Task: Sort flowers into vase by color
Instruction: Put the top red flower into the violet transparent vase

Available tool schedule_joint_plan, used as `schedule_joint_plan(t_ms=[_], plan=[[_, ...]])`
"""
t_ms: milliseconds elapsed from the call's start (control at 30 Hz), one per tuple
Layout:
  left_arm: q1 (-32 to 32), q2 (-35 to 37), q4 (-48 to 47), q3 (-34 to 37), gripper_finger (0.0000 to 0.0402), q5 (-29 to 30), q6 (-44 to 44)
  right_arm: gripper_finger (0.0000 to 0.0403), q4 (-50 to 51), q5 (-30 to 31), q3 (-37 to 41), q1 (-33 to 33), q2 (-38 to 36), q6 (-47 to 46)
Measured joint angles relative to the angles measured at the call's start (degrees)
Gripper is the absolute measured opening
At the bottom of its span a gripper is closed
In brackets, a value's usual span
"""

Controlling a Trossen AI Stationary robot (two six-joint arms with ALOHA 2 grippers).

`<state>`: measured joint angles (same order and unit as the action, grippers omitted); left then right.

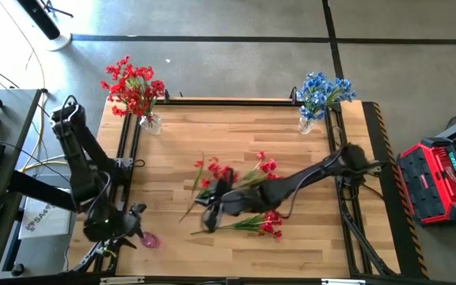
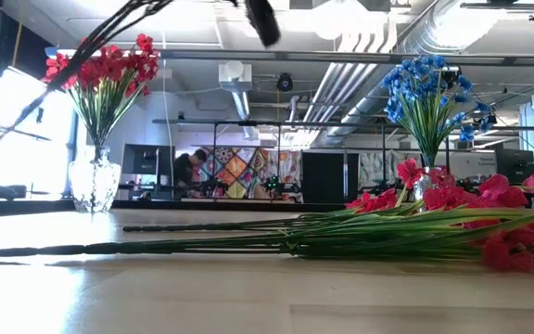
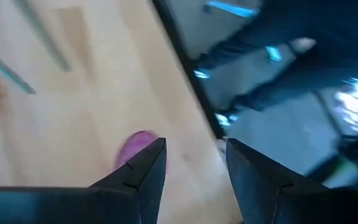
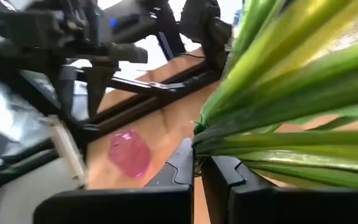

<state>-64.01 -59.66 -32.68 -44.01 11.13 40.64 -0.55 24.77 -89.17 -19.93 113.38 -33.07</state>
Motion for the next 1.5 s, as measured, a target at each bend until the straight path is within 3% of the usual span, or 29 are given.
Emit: schedule_joint_plan(t_ms=[100, 167, 333, 600, 800, 1133, 1500], plan=[[-3.6, -0.8, -1.5, 0.0, 0.0154, 7.7, 4.1, 0.0000, 8.6, 2.2, -9.3, -0.1, 4.0, 0.1], [-5.1, -2.1, -1.4, 0.0, 0.0154, 9.9, 5.4, 0.0000, 11.5, 2.1, -14.6, -0.3, 6.0, 0.3], [-7.1, -7.3, 8.1, 0.0, 0.0135, 6.6, -1.0, 0.0000, 19.4, 1.8, -22.7, -0.5, 7.8, 1.0], [-7.2, -17.6, 10.6, 0.0, 0.0053, 3.1, -5.3, 0.0000, 22.5, 1.6, -24.9, -0.3, 7.5, -0.7], [-6.3, -24.0, 9.9, 0.0, 0.0017, 4.0, -5.3, 0.0000, 23.2, 1.3, -24.9, -0.8, 7.5, -2.9], [-4.6, -27.3, 5.1, 0.0, 0.0007, 13.2, -5.2, 0.0000, 18.9, -0.7, -24.9, -1.8, 7.5, -0.3], [0.3, -26.5, 1.4, 3.3, 0.0007, 15.5, -2.3, 0.0000, 18.3, -0.3, -24.9, -1.0, 7.5, -0.6]])
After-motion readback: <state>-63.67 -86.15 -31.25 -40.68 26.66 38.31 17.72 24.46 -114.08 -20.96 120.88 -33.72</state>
